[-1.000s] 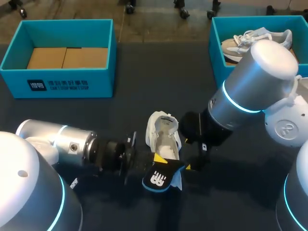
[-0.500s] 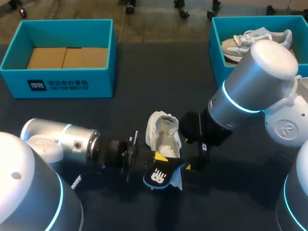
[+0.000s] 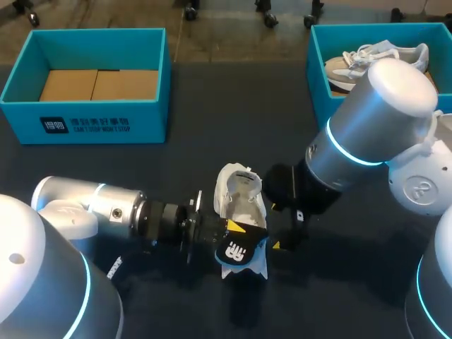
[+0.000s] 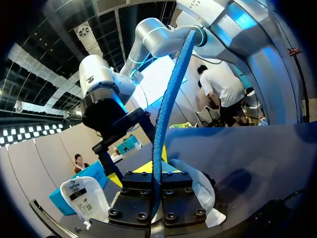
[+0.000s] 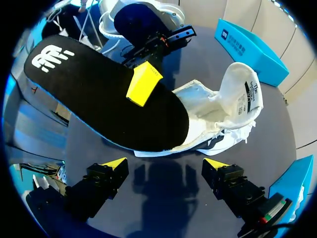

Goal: Take the shoe out of the shoebox, open the shoe tongue, remove and reinsert the insole, then place the shoe into the shoebox

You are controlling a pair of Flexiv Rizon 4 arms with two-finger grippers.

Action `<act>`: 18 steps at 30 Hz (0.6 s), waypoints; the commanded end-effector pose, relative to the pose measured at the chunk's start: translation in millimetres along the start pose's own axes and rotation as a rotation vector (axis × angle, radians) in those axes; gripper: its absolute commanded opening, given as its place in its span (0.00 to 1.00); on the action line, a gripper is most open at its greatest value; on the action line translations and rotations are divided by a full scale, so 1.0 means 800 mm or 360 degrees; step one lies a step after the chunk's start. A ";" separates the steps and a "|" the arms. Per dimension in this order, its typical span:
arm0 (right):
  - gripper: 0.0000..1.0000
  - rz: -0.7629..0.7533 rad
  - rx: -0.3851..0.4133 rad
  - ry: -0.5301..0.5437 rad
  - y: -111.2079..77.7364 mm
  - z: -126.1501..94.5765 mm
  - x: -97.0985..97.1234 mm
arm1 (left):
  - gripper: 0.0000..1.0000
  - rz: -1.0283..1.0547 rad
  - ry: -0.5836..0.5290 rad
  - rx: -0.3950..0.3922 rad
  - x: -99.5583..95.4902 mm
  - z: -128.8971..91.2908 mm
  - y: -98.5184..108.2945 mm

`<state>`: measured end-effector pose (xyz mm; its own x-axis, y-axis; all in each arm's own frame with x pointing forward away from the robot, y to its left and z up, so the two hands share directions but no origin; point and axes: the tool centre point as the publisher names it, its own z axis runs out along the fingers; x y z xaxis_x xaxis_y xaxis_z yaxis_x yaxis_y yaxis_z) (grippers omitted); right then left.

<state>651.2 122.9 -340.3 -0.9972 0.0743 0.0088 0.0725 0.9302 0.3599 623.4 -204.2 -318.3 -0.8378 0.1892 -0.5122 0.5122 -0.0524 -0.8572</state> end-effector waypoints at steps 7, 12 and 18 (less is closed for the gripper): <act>1.00 0.0001 0.0000 -0.0005 0.000 0.003 0.001 | 0.00 0.0016 -0.0005 -0.0111 -0.002 0.008 0.016; 1.00 0.0001 0.0000 -0.0005 0.000 0.003 0.001 | 0.00 0.0042 -0.0008 -0.0187 -0.003 0.007 0.025; 1.00 0.0001 0.0000 -0.0005 0.000 0.003 0.001 | 0.00 0.0048 -0.0052 -0.0241 -0.006 -0.001 0.038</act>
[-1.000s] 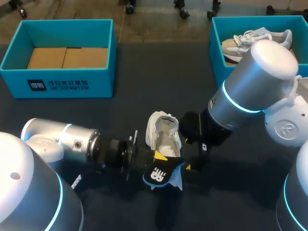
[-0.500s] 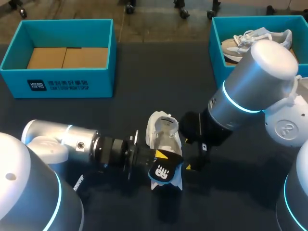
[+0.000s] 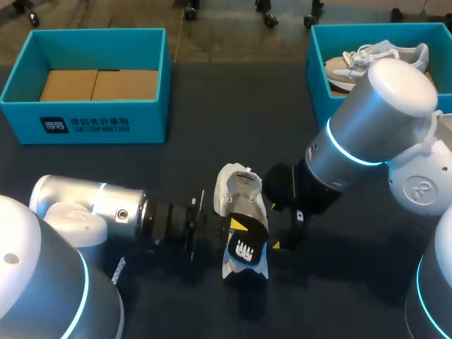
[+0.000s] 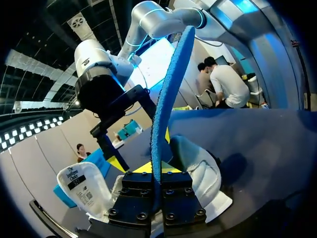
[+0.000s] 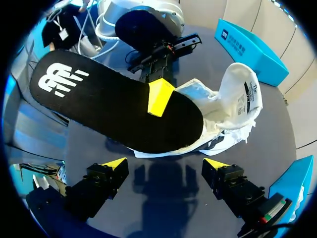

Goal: Take the shoe out of the shoebox, open the shoe tongue, remove and reinsert the insole, then place the shoe into the shoebox

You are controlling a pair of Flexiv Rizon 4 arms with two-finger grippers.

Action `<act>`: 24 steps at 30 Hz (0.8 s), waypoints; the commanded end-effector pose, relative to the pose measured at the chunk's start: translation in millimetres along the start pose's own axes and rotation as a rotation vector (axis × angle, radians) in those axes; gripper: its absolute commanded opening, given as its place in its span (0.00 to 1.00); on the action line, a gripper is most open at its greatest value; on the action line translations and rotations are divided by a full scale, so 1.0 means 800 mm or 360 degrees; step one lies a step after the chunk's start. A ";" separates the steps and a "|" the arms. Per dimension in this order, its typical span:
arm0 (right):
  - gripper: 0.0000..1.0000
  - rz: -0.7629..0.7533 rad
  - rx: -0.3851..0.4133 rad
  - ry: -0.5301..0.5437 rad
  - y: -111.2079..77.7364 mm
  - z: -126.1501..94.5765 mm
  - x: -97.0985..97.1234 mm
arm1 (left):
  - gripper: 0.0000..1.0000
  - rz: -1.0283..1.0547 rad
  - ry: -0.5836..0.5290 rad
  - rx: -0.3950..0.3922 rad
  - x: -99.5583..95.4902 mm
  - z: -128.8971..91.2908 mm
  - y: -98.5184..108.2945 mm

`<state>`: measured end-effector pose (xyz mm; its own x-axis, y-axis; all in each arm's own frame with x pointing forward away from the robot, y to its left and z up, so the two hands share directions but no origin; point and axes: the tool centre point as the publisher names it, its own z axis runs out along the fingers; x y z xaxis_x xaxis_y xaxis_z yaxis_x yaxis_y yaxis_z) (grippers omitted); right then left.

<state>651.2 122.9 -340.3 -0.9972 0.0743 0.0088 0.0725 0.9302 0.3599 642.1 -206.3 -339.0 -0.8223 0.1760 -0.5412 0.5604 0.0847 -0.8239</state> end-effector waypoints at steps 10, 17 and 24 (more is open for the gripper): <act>1.00 0.0001 0.0000 -0.0005 0.000 0.003 0.001 | 0.00 -0.0028 -0.0056 -0.0176 -0.006 0.001 0.021; 1.00 0.0001 0.0000 -0.0005 0.000 0.003 0.001 | 0.00 -0.0028 -0.0061 -0.0178 -0.005 0.002 0.020; 1.00 0.0001 0.0000 -0.0005 0.000 0.003 0.001 | 0.20 0.0000 -0.0070 -0.0142 -0.006 -0.003 0.008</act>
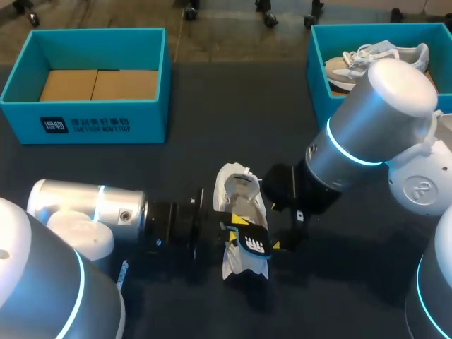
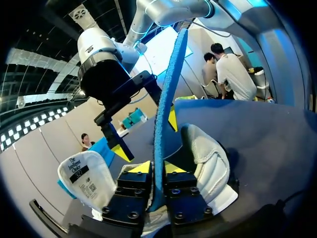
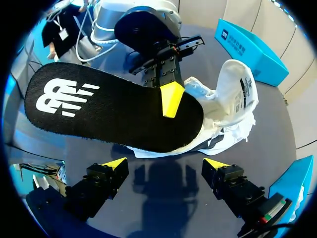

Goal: Take the shoe out of the shoebox, open the shoe tongue, remove and reinsert the insole, then place the shoe into the shoebox

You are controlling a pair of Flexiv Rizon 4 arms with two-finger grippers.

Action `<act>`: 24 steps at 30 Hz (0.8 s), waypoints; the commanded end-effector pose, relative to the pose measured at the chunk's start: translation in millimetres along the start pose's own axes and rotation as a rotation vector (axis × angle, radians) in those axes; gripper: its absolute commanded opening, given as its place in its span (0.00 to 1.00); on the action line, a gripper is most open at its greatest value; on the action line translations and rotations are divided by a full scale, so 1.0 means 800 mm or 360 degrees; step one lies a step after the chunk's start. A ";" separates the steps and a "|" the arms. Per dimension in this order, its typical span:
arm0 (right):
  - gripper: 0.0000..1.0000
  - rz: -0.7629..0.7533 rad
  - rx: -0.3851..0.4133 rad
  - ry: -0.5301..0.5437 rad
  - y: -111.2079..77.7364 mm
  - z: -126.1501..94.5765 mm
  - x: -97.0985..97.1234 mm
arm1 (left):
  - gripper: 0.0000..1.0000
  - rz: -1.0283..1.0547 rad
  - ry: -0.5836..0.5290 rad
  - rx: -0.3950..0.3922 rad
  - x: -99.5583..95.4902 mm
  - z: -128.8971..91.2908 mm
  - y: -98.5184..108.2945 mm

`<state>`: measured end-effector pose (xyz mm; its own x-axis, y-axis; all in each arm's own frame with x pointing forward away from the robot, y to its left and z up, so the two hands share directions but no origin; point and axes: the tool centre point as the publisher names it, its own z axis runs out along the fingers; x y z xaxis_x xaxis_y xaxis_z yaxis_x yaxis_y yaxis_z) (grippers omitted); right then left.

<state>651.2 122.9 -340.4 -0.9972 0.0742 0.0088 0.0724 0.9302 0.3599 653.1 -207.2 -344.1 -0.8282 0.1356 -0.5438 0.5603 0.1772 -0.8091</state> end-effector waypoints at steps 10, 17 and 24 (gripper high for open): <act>1.00 0.0001 0.0000 -0.0005 0.000 0.003 0.001 | 0.28 0.0040 -0.0020 0.0055 0.001 -0.005 -0.026; 1.00 0.0001 0.0000 -0.0005 0.000 0.003 0.001 | 0.28 0.0084 0.0002 0.0099 0.004 0.002 -0.044; 1.00 0.0001 0.0000 -0.0005 0.000 0.003 0.001 | 0.00 0.0124 0.0026 0.0071 0.008 0.016 -0.044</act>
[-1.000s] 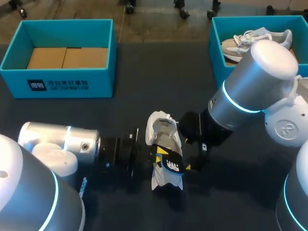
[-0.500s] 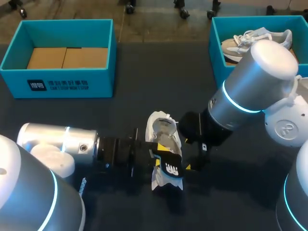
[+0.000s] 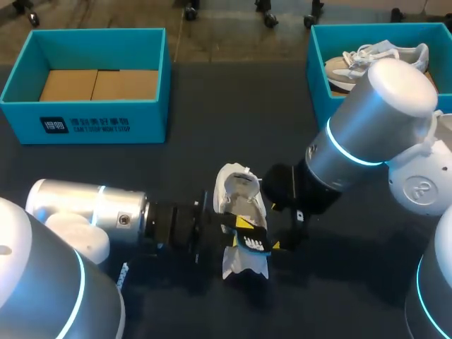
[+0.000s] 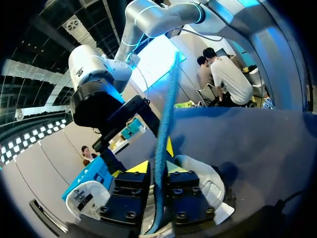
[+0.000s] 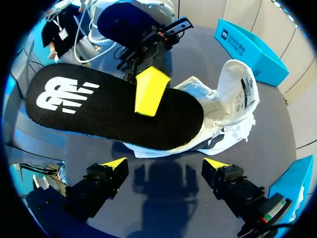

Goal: Take the shoe out of the shoebox, open the shoe tongue, remove and reinsert the insole, then place the shoe into the shoebox

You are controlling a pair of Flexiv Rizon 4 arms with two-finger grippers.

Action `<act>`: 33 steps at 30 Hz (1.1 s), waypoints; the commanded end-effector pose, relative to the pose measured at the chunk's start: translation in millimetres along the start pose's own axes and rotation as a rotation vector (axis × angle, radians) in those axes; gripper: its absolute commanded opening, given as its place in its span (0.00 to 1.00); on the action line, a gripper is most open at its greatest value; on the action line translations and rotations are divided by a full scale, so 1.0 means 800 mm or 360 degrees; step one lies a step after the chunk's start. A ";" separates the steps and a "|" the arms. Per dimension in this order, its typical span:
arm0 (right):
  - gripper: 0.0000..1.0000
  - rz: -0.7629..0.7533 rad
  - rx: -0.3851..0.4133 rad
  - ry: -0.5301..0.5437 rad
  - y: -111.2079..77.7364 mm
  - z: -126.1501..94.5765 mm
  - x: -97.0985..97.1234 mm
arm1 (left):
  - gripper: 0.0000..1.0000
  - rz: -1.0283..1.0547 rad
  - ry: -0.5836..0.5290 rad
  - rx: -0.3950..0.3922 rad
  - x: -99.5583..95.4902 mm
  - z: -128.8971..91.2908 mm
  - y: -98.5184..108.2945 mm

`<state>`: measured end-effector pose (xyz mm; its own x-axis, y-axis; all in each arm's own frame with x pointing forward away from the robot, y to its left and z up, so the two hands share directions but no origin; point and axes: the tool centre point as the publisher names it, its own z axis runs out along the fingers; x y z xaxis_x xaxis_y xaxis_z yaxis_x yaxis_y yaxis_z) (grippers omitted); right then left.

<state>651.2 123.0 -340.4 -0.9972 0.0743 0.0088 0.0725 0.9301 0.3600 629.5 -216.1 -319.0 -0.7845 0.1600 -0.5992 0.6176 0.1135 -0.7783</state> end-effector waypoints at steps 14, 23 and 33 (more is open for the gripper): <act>1.00 0.0001 0.0000 -0.0005 0.000 0.003 0.001 | 0.00 0.0029 -0.0041 -0.0118 -0.004 0.008 0.041; 1.00 0.0001 0.0000 -0.0005 0.000 0.003 0.001 | 0.00 0.0051 -0.0041 -0.0246 -0.005 0.009 0.055; 1.00 0.0001 0.0000 -0.0005 0.000 0.003 0.001 | 0.36 0.0019 -0.0045 -0.0169 -0.001 -0.002 0.040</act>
<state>651.2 123.0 -340.4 -0.9972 0.0743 0.0088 0.0724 0.9302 0.3600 653.2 -217.5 -345.1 -0.7783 0.1375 -0.6127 0.6268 0.2288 -0.7449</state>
